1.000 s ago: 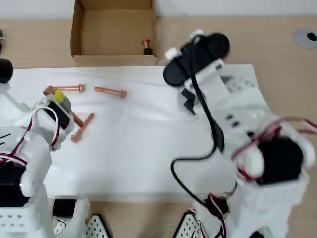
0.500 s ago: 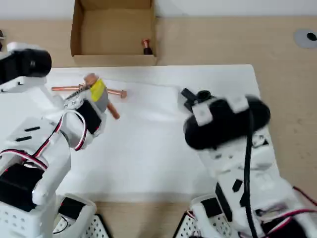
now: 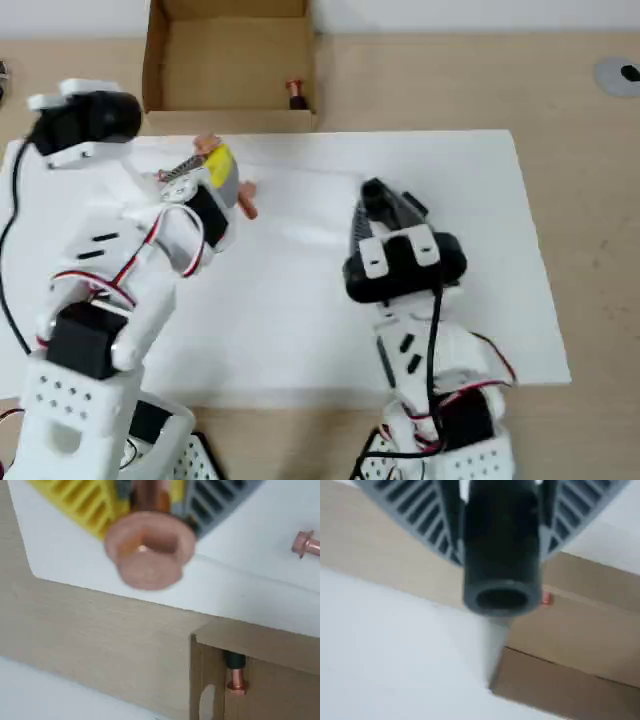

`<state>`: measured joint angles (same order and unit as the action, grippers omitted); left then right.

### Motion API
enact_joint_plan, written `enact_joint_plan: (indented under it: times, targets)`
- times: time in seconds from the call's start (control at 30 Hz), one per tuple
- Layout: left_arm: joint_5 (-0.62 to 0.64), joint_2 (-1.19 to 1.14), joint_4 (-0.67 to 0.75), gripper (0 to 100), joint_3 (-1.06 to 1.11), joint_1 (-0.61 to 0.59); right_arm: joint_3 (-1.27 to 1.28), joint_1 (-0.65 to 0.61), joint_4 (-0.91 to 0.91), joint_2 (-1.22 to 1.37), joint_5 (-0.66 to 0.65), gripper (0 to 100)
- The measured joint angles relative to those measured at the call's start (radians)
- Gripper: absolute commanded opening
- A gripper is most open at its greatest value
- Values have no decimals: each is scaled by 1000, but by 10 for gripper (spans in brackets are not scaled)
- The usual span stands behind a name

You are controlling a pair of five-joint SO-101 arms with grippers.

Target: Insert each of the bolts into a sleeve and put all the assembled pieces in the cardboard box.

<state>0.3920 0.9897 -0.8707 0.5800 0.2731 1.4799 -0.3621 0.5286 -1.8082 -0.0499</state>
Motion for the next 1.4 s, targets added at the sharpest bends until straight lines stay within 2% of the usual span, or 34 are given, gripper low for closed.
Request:
enact_joint_plan:
  times: [0.13, 0.27, 0.43, 0.57, 0.77, 1.1, 1.4]
  targets:
    - [-2, 54, 157, 11, 135, 8, 169, -69, -155, 0, 11, 11]
    - [-23, 109, 318, 11, 262, 11, 204, -83, -229, 0, 11, 11]
    - [-126, 158, 439, 11, 358, 104, 204, -109, -245, 0, 11, 11]
    - [-181, 206, 508, 11, 428, 193, 204, -181, -247, 0, -23, 11]
    - [-210, 316, 551, 11, 480, 222, 204, -229, -247, 0, -91, 11]
    - [-210, 519, 555, 11, 482, 161, 204, -230, -247, 0, -91, 11]
    - [-209, 554, 569, 12, 560, 152, 212, -247, -247, 0, -91, 11]
